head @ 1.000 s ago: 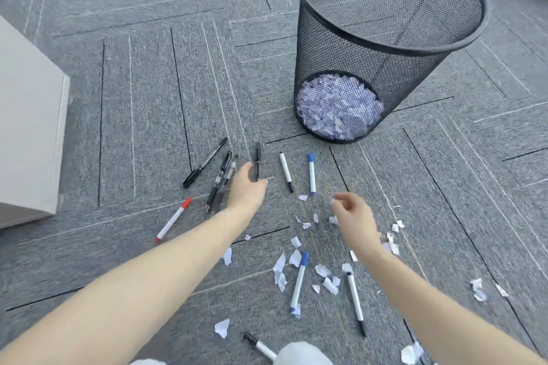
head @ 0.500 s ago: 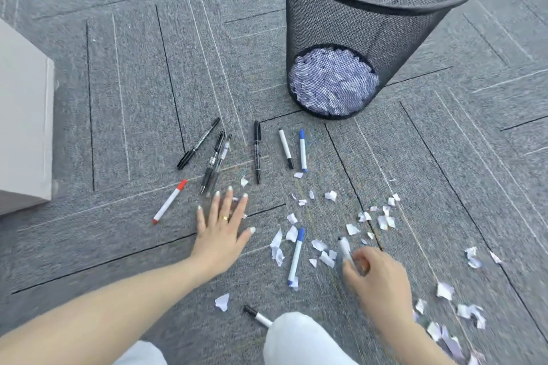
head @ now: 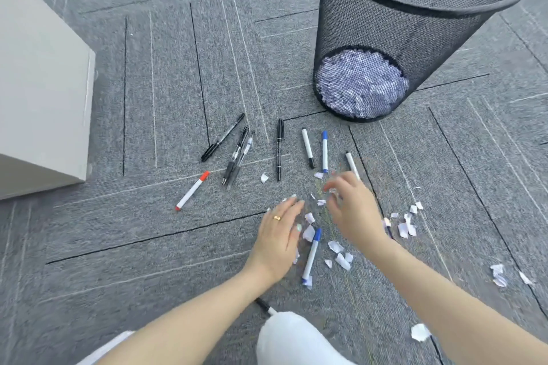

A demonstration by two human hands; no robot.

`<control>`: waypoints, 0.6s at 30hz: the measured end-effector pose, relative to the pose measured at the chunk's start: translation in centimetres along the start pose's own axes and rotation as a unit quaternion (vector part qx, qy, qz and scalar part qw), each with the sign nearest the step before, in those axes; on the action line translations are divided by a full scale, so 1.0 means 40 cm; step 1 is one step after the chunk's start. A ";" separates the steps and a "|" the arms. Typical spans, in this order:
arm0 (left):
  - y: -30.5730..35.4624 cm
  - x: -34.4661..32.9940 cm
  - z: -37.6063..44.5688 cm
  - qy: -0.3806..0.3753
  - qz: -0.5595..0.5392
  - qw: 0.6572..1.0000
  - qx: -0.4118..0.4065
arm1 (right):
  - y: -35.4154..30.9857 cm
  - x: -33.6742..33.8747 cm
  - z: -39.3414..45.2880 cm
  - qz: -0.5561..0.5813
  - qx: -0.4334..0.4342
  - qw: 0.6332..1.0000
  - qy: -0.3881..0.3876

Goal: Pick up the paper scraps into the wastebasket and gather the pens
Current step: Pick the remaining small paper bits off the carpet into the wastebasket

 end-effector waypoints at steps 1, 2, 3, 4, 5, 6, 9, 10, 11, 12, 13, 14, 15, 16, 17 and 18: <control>-0.021 0.016 0.000 0.032 0.014 0.999 0.014 | 0.000 -0.018 -0.039 -0.024 0.051 0.998 -0.024; -0.046 0.030 -0.007 0.052 0.038 0.998 0.020 | 0.005 -0.034 -0.083 -0.056 0.096 0.993 -0.045; -0.073 0.047 -0.017 0.067 0.070 0.995 0.013 | 0.015 -0.046 -0.127 -0.084 0.132 0.985 -0.066; -0.102 0.063 -0.033 0.078 0.106 0.991 -0.002 | 0.024 -0.056 -0.164 -0.099 0.160 0.978 -0.087; -0.129 0.079 -0.054 0.079 0.142 0.986 -0.024 | 0.034 -0.064 -0.193 -0.106 0.175 0.973 -0.109; -0.156 0.090 -0.079 0.067 0.177 0.980 -0.053 | 0.043 -0.071 -0.213 -0.113 0.183 0.968 -0.127; -0.231 0.096 -0.172 -0.037 0.258 0.958 -0.121 | 0.051 -0.086 -0.234 -0.146 0.203 0.957 -0.150; -0.251 0.092 -0.203 -0.067 0.272 0.951 -0.130 | 0.051 -0.090 -0.234 -0.158 0.210 0.953 -0.152; -0.268 0.085 -0.229 -0.092 0.277 0.947 -0.134 | 0.051 -0.092 -0.232 -0.166 0.217 0.950 -0.151; -0.281 0.077 -0.249 -0.106 0.277 0.945 -0.138 | 0.051 -0.092 -0.229 -0.170 0.224 0.948 -0.149; -0.289 0.068 -0.261 -0.113 0.274 0.945 -0.139 | 0.049 -0.091 -0.225 -0.172 0.233 0.946 -0.145; -0.292 0.060 -0.264 -0.114 0.269 0.946 -0.141 | 0.043 -0.090 -0.218 -0.174 0.244 0.943 -0.141; -0.291 0.052 -0.262 -0.109 0.263 0.948 -0.145 | 0.036 -0.086 -0.210 -0.177 0.252 0.942 -0.137; -0.284 0.045 -0.254 -0.102 0.258 0.949 -0.152 | 0.027 -0.082 -0.197 -0.174 0.249 0.943 -0.132; -0.271 0.039 -0.245 -0.095 0.258 0.948 -0.160 | 0.016 -0.075 -0.180 -0.160 0.231 0.952 -0.123; -0.260 0.033 -0.236 -0.095 0.264 0.946 -0.165 | 0.003 -0.068 -0.159 -0.138 0.202 0.963 -0.112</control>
Point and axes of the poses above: each hand's wrist, its own z-axis towards the middle knuckle, its own x-axis out of the back of the hand, y = z × x, the point moved 3 cm from there along z, towards the middle knuckle, and after that the axes turned 10 degrees about z, right-handed, at the moved point
